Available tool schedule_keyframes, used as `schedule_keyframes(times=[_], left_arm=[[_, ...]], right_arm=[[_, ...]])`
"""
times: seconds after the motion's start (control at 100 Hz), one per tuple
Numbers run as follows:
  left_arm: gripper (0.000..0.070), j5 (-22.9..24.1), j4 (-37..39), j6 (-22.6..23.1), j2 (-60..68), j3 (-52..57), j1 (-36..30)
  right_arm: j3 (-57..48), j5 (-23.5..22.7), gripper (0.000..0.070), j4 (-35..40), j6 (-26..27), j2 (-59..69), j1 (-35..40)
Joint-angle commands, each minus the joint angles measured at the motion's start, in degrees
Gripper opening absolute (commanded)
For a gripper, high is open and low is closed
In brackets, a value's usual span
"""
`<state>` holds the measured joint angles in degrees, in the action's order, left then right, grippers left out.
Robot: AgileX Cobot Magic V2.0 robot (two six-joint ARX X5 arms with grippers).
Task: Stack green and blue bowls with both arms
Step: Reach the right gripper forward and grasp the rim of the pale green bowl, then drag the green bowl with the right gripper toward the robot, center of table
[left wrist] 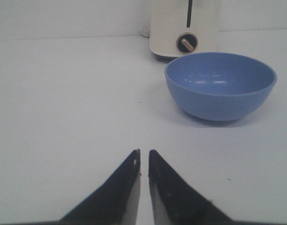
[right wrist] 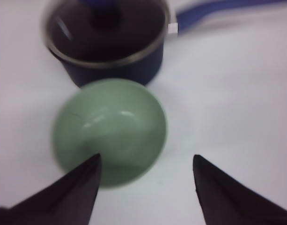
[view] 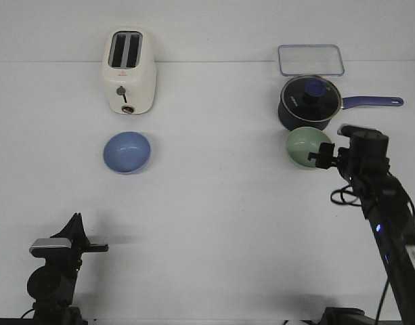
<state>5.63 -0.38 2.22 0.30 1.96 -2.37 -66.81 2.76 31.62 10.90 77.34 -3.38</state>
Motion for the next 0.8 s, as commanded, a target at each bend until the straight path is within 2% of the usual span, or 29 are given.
schedule_keyframes(times=[0.0,0.19,0.43,0.49,0.58,0.62,0.789], left_arm=[[0.0015,-0.22,0.66,-0.02,-0.11,-1.14,0.11],[0.0015,-0.22,0.63,-0.02,-0.11,-1.14,0.11],[0.0015,-0.22,0.61,-0.02,-0.11,-1.14,0.11],[0.0015,-0.22,0.61,-0.02,-0.11,-1.14,0.11],[0.0015,-0.22,0.55,-0.02,-0.11,-1.14,0.13],[0.0015,-0.22,0.55,-0.02,-0.11,-1.14,0.11],[0.0015,-0.22,0.52,-0.02,-0.11,-1.14,0.11]], right_arm=[[-5.09,-0.70,0.0411,1.27,-0.76,8.00,-0.61],[-13.92,-2.38,0.0411,3.61,-1.33,22.10,-2.62],[-14.82,-5.22,0.0392,2.67,-0.46,28.87,-4.04],[-14.82,-5.90,0.0317,2.69,-0.46,29.73,-4.20],[-14.82,-5.84,0.0080,2.56,-0.44,29.79,-4.20],[-14.82,-5.86,0.0000,2.12,-0.44,29.70,-4.20],[-14.82,-5.86,0.0000,2.84,-0.46,26.93,-4.22]])
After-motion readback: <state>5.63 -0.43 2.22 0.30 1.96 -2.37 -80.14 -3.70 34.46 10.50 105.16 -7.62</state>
